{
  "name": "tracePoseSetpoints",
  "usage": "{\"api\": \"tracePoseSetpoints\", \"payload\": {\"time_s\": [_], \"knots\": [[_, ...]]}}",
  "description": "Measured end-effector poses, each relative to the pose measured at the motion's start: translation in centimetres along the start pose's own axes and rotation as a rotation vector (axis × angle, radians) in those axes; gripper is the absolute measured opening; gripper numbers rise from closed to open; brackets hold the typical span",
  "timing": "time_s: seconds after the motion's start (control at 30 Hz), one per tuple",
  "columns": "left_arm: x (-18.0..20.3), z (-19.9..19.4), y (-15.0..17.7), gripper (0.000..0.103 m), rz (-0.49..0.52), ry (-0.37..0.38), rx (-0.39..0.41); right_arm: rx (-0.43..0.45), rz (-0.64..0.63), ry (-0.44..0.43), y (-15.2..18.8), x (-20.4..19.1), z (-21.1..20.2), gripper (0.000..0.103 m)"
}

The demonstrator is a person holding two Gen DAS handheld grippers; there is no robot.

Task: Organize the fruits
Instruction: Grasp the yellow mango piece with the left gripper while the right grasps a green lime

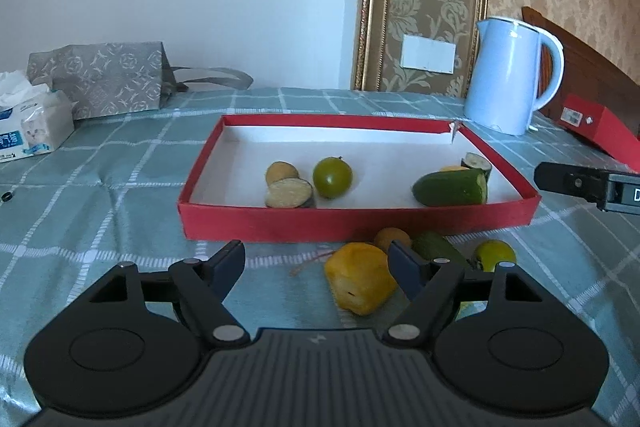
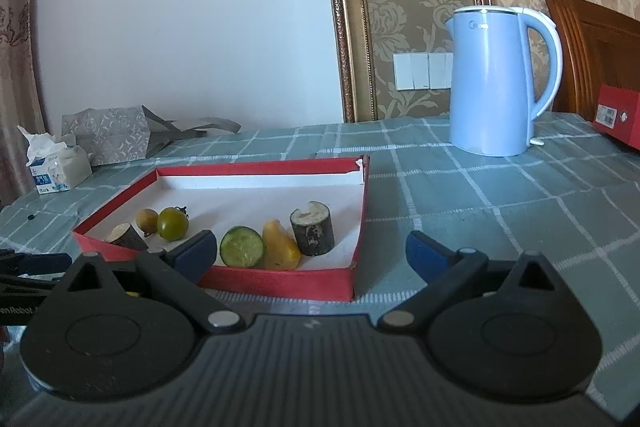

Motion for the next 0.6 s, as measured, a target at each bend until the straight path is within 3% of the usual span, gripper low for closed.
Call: {"api": "tracePoseSetpoints", "payload": {"time_s": [0.6], "knots": [[0.8, 1.9, 0.5, 0.075, -0.017, -0.025, -0.089, -0.005, -0.007, -0.008, 0.0, -0.3, -0.1, 0.103]]}}
Point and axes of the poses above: each gripper's, at about its wrist camera, not at the fingertips, and z roughly the way its jaws point, x to its right, y to its underside, the point moved 1 cm from there along z, roughly the way its jaws point, and after that the axes turned 10 degrees about y, right-handed, at the moved point
